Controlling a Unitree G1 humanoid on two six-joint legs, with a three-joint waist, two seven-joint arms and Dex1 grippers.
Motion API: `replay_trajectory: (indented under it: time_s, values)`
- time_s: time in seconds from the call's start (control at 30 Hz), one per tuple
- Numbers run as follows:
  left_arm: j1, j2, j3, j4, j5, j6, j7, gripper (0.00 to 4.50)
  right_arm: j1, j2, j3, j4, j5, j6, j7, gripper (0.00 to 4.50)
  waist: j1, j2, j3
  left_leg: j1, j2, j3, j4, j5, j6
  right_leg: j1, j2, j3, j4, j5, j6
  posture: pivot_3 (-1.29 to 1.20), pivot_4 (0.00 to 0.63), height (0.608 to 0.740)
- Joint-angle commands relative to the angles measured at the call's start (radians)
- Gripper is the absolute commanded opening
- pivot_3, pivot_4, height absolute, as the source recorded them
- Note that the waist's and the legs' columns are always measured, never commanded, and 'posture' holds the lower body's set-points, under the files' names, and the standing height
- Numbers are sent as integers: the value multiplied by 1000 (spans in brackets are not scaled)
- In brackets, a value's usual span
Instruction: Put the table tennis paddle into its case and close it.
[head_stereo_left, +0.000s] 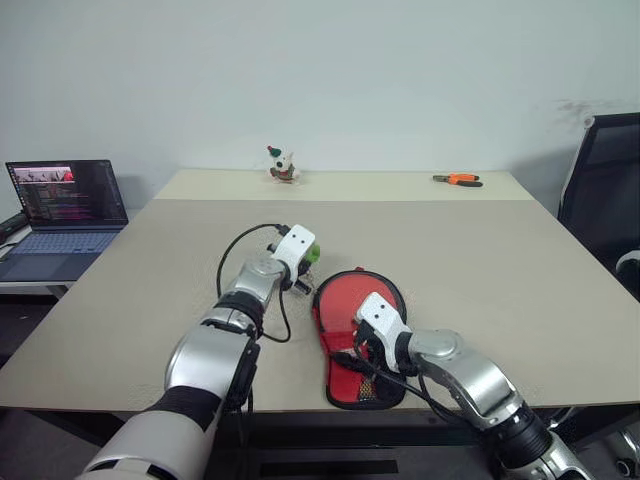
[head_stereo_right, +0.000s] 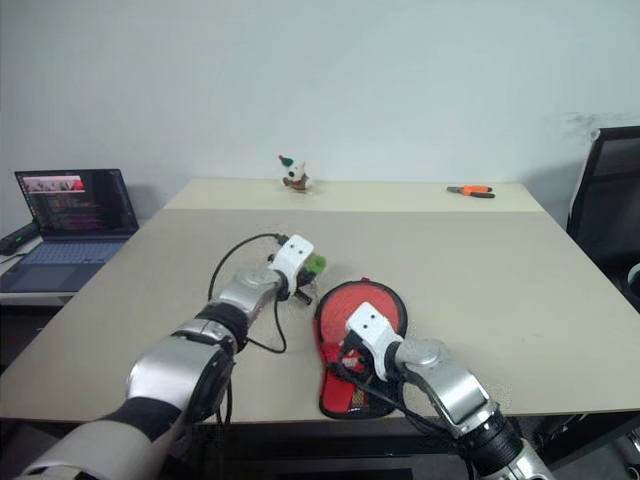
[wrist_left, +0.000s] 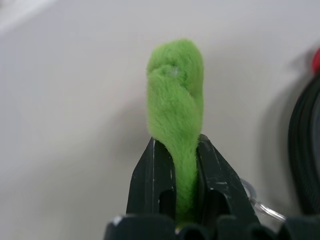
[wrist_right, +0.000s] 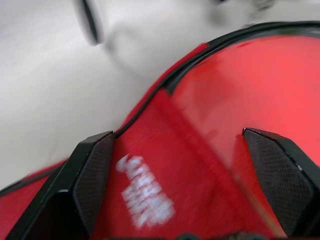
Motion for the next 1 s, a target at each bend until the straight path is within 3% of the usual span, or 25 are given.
replay_trajectory:
  time_s: [0.03, 0.3, 0.5, 1.0]
  values:
    - [-71, -24, -94, -10, 123, -107, 76, 72, 104, -45, 81, -1, 14, 139, 38, 4500, 0, -1, -2, 0, 0, 0, 0, 0, 0, 0, 0, 0, 0, 0, 0, 0, 150, 740]
    - [-124, -74, -391, 7, 438, -296, 189, 72, 225, -65, 67, -162, 37, 254, -13, 4500, 3, -2, -6, 0, 0, -1, -2, 0, 0, 2, -1, -1, -4, 0, 1, 0, 150, 740]
    - [-134, -82, -545, 20, 595, -354, 255, 72, 266, -33, 68, -201, 42, 285, -55, 4500, 5, -2, -10, 0, 0, -3, -4, -4, 2, 8, -1, -3, -16, -1, 1, 0, 150, 740]
    - [-216, -169, -591, 24, 664, -362, 420, 72, 295, 18, 83, -243, 57, 327, -122, 4500, 4, -3, -11, 0, 0, -3, -4, -7, 2, 9, -1, -4, -17, -3, 4, 0, 150, 740]
